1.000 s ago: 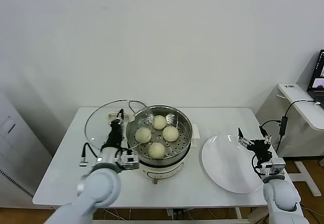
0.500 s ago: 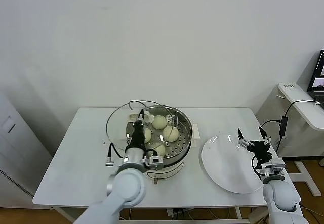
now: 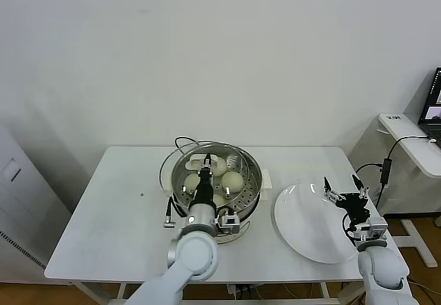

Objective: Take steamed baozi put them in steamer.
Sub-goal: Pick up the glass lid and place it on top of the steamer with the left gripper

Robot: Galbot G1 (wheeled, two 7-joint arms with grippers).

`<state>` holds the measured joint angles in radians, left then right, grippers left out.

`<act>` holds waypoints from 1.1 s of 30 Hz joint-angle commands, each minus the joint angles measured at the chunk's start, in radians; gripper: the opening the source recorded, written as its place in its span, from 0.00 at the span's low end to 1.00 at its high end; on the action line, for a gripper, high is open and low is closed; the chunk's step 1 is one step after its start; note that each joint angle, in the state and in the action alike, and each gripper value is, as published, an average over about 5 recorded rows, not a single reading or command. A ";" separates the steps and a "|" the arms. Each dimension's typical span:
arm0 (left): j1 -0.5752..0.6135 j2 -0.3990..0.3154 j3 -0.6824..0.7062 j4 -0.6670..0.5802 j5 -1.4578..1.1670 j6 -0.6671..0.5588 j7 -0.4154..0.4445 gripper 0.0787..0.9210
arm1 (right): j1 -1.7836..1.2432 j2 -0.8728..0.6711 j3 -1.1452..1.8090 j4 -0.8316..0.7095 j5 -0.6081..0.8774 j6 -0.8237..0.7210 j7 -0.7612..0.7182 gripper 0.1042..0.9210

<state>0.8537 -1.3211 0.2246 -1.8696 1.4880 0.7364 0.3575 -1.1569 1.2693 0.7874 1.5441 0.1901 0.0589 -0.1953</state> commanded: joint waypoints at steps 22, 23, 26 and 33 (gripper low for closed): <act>-0.011 -0.076 0.032 0.091 0.030 0.047 -0.035 0.03 | -0.002 0.007 0.013 -0.017 -0.003 0.006 -0.012 0.88; -0.012 -0.077 0.032 0.093 0.030 0.046 -0.036 0.03 | -0.002 0.008 0.014 -0.018 -0.003 0.006 -0.013 0.88; -0.012 -0.080 0.032 0.097 0.030 0.045 -0.039 0.03 | -0.004 0.008 0.017 -0.019 -0.003 0.008 -0.014 0.88; -0.009 -0.080 0.032 0.108 0.026 0.045 -0.039 0.03 | -0.005 0.007 0.025 -0.018 -0.002 0.009 -0.015 0.88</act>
<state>0.8428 -1.3982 0.2567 -1.7734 1.5167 0.7363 0.3199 -1.1616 1.2764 0.8098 1.5251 0.1867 0.0667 -0.2098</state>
